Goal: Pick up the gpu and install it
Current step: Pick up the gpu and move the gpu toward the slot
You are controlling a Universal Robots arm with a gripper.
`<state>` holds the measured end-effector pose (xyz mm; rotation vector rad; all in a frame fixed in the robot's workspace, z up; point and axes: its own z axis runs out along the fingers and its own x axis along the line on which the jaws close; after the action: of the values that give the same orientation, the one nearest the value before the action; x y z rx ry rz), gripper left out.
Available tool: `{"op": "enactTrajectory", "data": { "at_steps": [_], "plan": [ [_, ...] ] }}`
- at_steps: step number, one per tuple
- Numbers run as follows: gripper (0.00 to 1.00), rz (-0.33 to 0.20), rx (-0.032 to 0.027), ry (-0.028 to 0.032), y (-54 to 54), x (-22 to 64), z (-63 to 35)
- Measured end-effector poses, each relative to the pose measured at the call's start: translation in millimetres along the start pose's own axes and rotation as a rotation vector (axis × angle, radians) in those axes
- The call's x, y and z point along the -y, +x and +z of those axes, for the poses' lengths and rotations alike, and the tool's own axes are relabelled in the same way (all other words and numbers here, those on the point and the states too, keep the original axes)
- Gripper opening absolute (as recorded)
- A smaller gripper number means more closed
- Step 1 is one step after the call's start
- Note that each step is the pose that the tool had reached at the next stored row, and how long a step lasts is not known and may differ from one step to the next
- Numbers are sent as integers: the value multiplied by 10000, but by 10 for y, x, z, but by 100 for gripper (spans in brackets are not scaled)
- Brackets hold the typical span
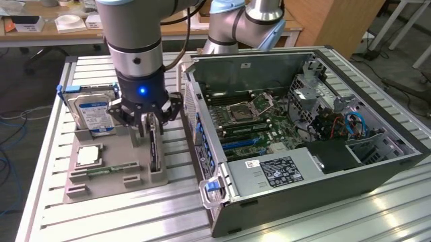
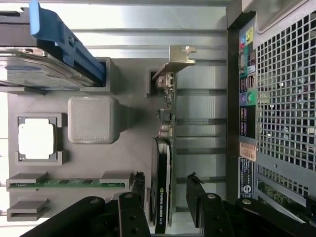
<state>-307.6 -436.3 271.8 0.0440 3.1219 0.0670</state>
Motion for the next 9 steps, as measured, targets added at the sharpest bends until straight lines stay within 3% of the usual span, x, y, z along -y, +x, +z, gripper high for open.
{"op": "enactTrajectory", "data": {
  "at_steps": [9],
  "plan": [
    [47, 0, 0, 1, 3, 14, 164]
  ]
}}
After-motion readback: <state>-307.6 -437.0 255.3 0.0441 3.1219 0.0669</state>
